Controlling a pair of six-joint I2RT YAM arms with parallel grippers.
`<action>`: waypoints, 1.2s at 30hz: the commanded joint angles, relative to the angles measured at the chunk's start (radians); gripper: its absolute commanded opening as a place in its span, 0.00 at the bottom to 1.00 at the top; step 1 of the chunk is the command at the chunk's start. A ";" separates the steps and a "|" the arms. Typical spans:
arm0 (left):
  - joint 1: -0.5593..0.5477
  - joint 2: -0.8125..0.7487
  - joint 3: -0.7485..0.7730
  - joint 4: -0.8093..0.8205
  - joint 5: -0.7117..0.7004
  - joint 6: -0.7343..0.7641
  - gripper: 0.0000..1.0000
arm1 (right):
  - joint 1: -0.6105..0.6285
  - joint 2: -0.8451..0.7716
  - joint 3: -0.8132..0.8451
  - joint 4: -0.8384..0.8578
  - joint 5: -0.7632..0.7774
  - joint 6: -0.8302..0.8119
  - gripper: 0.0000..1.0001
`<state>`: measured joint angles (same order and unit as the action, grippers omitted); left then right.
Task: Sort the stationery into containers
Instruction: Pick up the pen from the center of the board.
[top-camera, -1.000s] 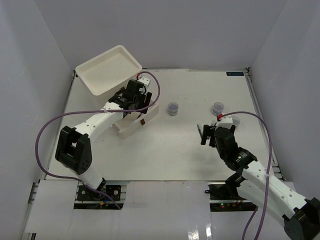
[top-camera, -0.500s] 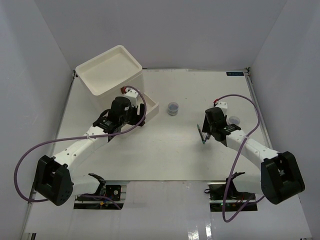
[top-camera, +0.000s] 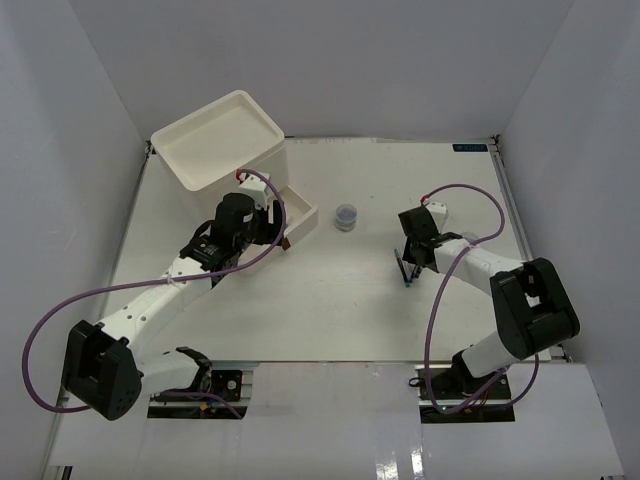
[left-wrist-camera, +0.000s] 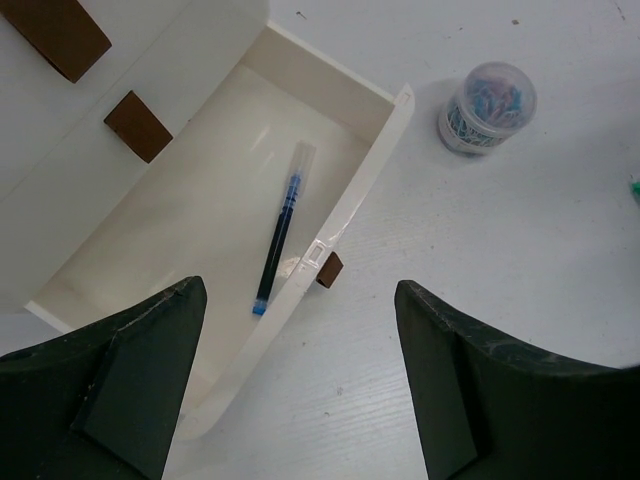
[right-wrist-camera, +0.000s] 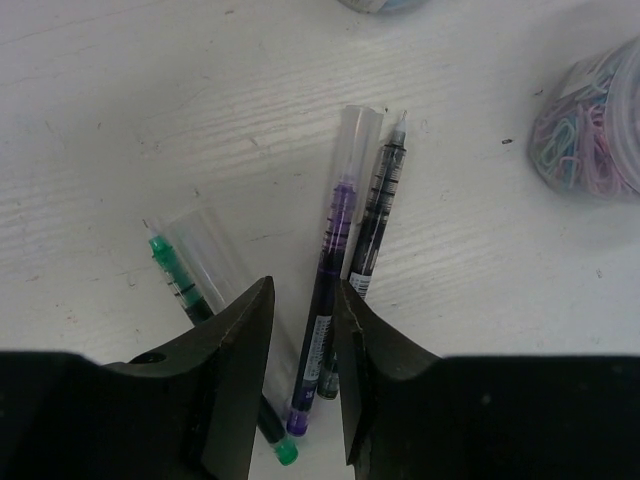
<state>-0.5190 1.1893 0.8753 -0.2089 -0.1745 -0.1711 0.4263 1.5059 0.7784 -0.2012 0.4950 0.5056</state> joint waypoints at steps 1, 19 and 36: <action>0.005 -0.036 0.010 0.008 -0.013 -0.010 0.87 | -0.004 0.007 0.039 0.023 0.043 0.039 0.37; 0.005 -0.014 0.008 0.005 0.015 -0.010 0.87 | -0.024 0.085 0.019 0.046 0.004 0.082 0.26; 0.005 -0.030 0.100 -0.041 0.237 -0.209 0.89 | -0.009 -0.168 0.049 0.055 -0.082 -0.055 0.15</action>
<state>-0.5186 1.1893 0.9123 -0.2405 -0.0555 -0.2783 0.4084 1.4475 0.7910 -0.1833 0.4583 0.5064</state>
